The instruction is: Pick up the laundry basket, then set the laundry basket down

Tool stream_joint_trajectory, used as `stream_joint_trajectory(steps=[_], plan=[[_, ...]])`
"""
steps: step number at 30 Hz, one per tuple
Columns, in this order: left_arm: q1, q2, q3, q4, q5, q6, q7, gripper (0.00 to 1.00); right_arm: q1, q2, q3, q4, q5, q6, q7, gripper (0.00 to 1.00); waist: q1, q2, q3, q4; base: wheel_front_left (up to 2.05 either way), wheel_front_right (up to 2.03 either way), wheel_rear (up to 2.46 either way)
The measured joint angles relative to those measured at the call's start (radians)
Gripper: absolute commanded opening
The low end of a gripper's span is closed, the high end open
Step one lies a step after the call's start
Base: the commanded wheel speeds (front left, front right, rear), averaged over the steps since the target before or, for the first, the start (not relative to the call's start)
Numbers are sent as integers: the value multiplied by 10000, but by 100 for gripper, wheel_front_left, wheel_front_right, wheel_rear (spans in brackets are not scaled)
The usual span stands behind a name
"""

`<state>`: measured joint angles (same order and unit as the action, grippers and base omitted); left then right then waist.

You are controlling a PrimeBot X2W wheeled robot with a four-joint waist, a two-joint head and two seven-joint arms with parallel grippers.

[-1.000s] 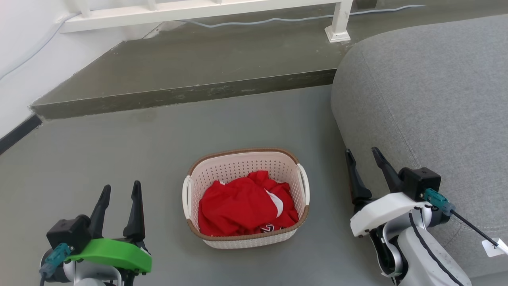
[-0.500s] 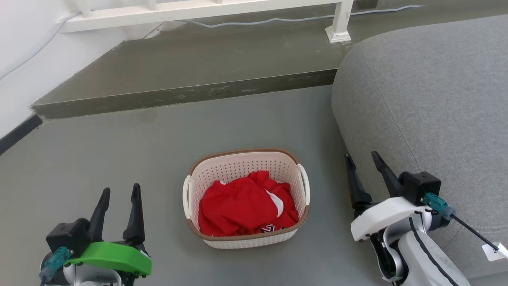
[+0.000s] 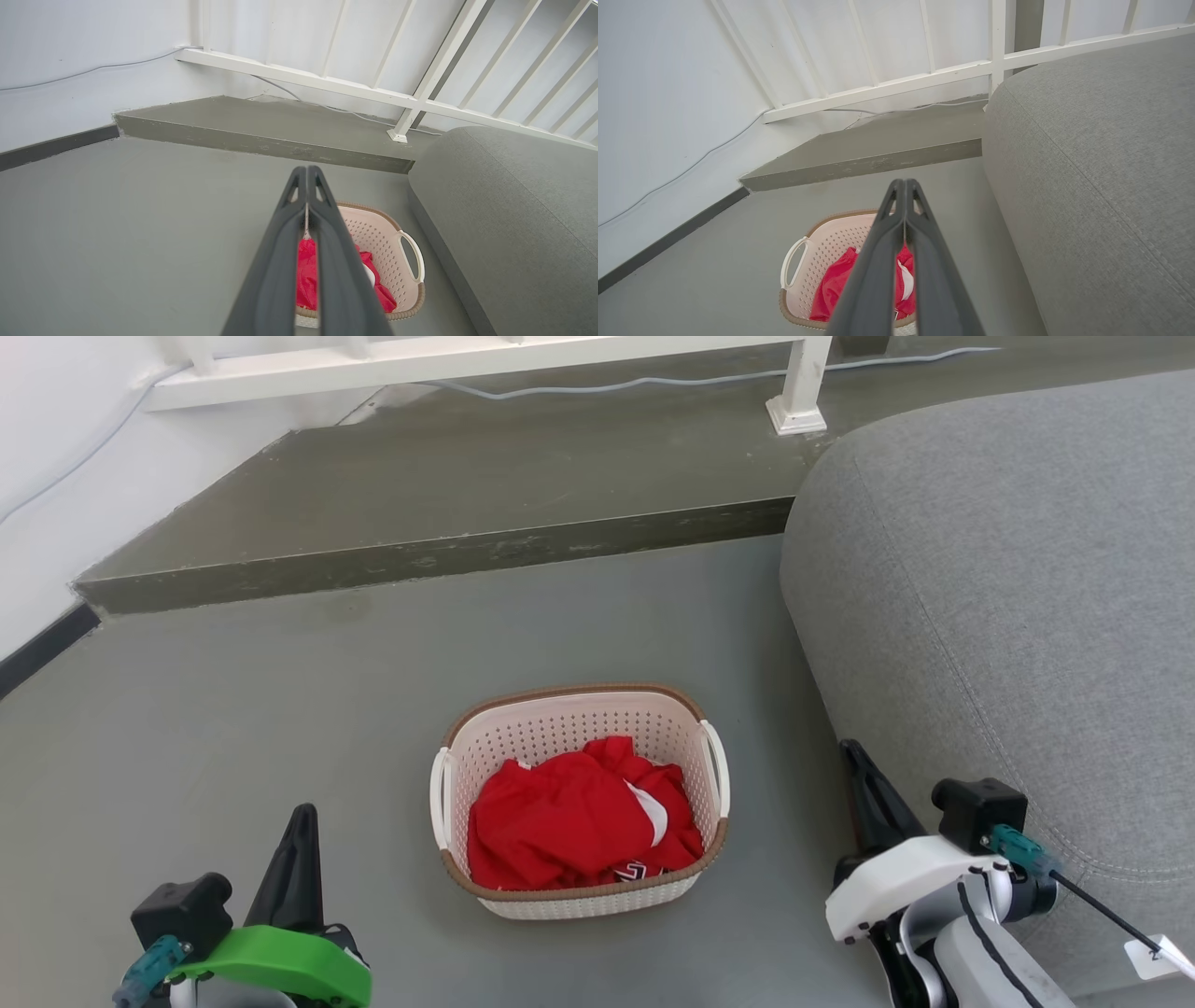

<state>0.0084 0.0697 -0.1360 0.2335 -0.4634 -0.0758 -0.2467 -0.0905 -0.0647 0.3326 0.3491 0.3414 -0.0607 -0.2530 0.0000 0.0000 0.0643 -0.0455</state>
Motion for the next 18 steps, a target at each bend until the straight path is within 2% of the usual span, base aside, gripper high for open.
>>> stream_joint_trajectory(steps=[7,18], plan=[[10,-6,86,81,-623,-21,219,0,81,8,-134,-81,560,102,38,0,0,0,-45,28,0,0,0],[8,-38,353,125,-2153,-42,660,0,116,25,-644,-244,2393,288,451,0,0,0,-120,89,0,0,0]])
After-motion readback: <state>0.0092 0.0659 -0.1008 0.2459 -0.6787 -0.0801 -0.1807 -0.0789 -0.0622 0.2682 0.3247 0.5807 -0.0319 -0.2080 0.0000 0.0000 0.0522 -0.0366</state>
